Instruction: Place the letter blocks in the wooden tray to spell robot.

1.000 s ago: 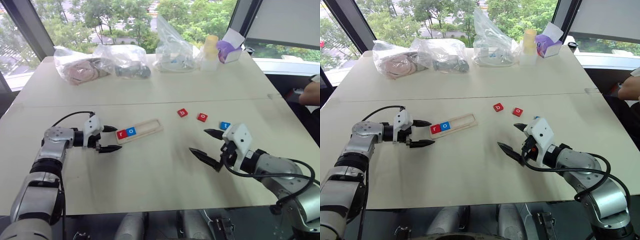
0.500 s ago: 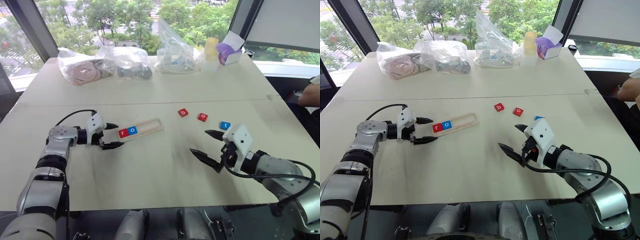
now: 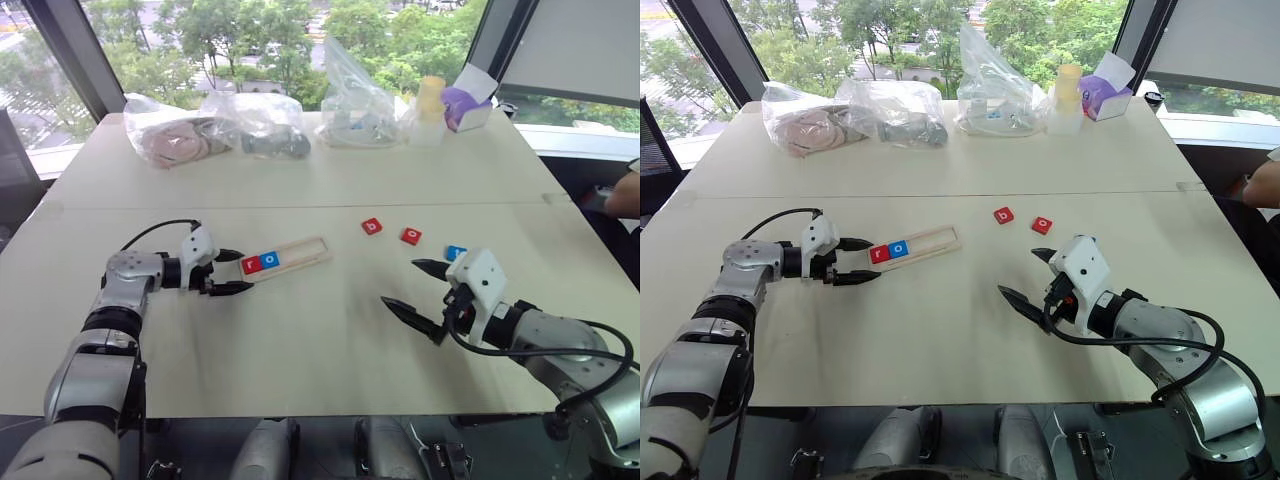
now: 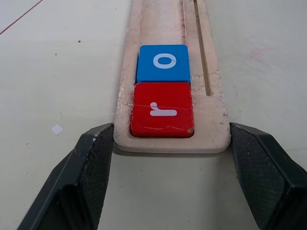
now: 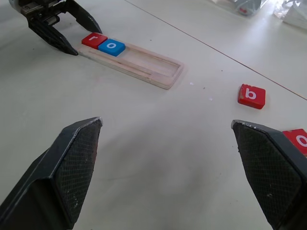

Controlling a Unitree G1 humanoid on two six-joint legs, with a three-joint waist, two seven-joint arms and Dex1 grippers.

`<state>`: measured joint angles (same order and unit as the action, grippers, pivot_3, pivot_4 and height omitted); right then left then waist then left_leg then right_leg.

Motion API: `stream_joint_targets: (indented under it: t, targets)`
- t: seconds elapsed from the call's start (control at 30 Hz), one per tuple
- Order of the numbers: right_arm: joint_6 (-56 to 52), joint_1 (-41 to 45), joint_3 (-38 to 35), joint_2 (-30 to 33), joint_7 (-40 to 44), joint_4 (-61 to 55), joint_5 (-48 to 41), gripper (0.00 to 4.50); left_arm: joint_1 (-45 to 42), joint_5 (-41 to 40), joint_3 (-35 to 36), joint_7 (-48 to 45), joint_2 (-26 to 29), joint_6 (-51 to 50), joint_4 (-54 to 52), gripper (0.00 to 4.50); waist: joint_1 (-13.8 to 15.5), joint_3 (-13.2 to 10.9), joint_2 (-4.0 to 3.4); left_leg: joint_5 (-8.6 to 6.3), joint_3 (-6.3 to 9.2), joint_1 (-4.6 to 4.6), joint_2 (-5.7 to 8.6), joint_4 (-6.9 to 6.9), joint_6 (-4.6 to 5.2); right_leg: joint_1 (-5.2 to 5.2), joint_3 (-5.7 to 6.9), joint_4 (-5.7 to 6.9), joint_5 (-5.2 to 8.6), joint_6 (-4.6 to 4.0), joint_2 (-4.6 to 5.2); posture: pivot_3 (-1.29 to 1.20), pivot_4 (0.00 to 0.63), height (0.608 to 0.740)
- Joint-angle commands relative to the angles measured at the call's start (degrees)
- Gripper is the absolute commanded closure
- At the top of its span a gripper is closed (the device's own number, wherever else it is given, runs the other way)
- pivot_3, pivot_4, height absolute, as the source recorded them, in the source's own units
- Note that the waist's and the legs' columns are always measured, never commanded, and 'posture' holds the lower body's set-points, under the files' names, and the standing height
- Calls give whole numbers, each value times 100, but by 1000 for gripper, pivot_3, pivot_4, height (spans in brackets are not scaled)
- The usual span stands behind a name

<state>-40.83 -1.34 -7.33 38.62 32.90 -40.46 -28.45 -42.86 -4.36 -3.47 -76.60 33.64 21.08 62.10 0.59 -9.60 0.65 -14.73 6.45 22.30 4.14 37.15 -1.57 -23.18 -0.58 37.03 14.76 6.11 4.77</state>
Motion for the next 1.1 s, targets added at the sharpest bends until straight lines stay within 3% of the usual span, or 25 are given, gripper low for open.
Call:
stream_joint_targets:
  t: [0.03, 0.3, 0.5, 0.8, 1.1]
  targets:
    - [30, 24, -132, 47, -26, -307, -85, 0, 56, 227, -143, -95, -40, 69, 105, 1388, 1, 0, 0, 0, 0, 0, 0, 0, 0, 0, 0, 0, 0, 0, 0, 0, 150, 740]
    - [39, 57, -113, 64, 2, -256, -78, 0, 256, 178, -229, -428, -91, 241, -343, 1388, 0, 0, 0, 0, 0, 1, 0, -2, 0, -1, 0, -2, 0, 0, 1, 0, 150, 740]
    - [57, 150, -98, 80, 39, -175, -61, 0, 570, 29, -363, -715, -384, -63, -1377, 1388, 14, -1, 1, -1, 0, 7, 0, -3, 1, -3, 0, -6, 0, 0, 4, 0, 150, 740]
    - [53, 182, -110, 48, -18, -186, -38, 0, 1047, -24, -707, -598, -746, -742, -2758, 1388, 8, -1, 1, -2, 1, 9, 1, -4, 2, -3, 0, -11, 1, 0, 5, 0, 150, 740]
    - [40, 109, -36, -36, -178, -275, -48, 0, 1658, 170, -1034, -190, -622, -1267, -4110, 1388, 9, -1, 1, -2, 2, 9, -1, -9, 2, -5, -7, -14, 1, -1, 7, 0, 150, 740]
